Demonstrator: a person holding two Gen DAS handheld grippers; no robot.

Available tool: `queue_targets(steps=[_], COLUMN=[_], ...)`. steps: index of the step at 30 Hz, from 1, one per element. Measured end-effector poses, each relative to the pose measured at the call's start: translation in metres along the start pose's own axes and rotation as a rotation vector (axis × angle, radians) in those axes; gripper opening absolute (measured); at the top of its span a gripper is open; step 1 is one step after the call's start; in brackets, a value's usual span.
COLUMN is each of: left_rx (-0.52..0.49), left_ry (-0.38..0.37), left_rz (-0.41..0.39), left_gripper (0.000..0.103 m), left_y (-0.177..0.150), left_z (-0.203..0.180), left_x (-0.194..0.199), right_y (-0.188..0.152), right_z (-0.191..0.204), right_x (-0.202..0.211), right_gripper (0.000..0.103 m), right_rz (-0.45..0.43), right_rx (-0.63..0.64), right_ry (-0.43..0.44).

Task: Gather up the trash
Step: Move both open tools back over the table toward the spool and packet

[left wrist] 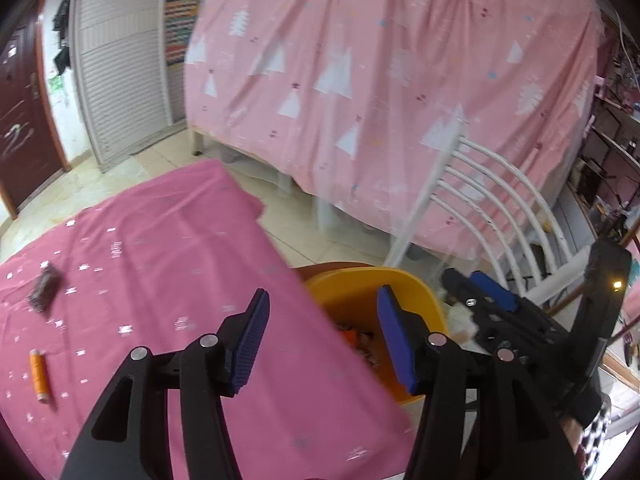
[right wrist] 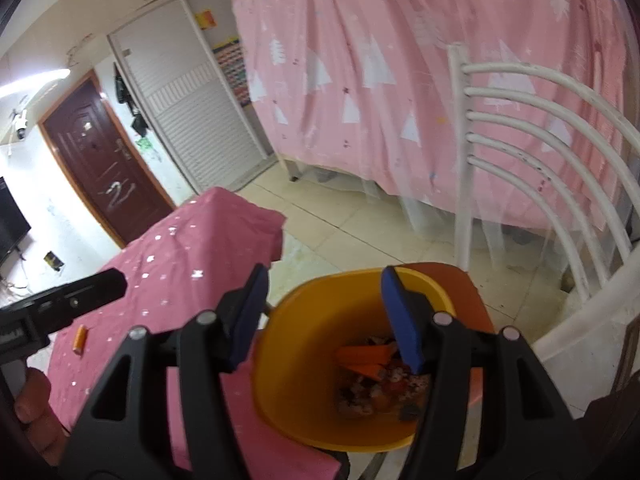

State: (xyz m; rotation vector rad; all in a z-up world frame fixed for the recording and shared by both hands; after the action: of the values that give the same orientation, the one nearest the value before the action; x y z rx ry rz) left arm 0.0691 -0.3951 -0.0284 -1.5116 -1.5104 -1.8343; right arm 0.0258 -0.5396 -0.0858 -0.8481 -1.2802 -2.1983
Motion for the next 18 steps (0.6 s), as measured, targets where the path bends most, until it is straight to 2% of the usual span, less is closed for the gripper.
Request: queue_targets(steps=[9, 18], left_rx=[0.101, 0.163], left_ry=[0.082, 0.164], left_rz=[-0.014, -0.034], left_gripper=[0.051, 0.051], left_y=[-0.007, -0.018], left_z=[0.075, 0.131], left_x=[0.018, 0.036], right_y=[-0.009, -0.005], right_z=[0.054, 0.107], right_x=[-0.018, -0.03], right_gripper=[0.057, 0.06], right_rz=[0.044, 0.061], right_rx=[0.092, 0.176], right_ry=[0.037, 0.072])
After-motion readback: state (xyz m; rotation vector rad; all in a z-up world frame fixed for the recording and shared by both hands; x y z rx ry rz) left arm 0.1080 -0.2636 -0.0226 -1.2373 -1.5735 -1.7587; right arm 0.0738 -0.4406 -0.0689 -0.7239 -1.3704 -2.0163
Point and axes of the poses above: each gripper's, at about its wrist camera, not at the fingertips, and x roughly against the way its jaws point, z to its left, y to its top, the point moved 10 cm from there along -x, roughly the way its jaws point, and after that the axes turned 11 degrees about z, right-handed, at the moved point
